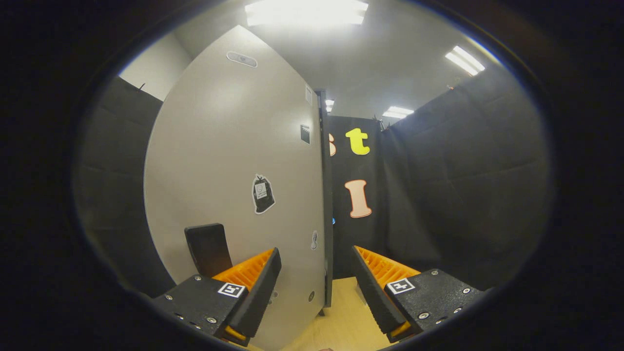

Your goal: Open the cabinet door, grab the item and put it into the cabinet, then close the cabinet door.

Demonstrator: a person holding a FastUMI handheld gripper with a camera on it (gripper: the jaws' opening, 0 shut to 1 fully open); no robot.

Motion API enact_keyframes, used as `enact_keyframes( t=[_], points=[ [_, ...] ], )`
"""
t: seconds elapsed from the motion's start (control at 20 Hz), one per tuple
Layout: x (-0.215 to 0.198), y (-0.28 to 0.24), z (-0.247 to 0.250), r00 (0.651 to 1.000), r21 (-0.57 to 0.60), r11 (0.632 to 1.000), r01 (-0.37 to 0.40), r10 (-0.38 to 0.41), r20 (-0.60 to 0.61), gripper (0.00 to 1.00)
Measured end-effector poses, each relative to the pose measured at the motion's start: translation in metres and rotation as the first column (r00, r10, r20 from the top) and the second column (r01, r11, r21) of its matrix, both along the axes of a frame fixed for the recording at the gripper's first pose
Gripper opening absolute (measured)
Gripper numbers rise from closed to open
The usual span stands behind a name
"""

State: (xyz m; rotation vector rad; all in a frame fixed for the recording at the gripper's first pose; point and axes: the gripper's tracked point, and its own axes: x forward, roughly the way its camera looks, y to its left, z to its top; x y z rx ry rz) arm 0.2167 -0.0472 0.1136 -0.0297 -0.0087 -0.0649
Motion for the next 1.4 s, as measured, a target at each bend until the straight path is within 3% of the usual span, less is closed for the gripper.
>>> enact_keyframes(
  t=[0.5, 1.2, 1.4],
  points=[
    [0.027, 0.042, -0.009, 0.998, 0.019, 0.998, -0.068, 0.068, -0.007, 0.9],
    [0.08, 0.147, -0.031, 0.965, 0.057, 0.965, -0.255, 0.258, -0.051, 0.92],
    [0.098, 0.159, -0.038, 0.969, 0.053, 0.97, -0.237, 0.24, -0.064, 0.91]
  ],
)
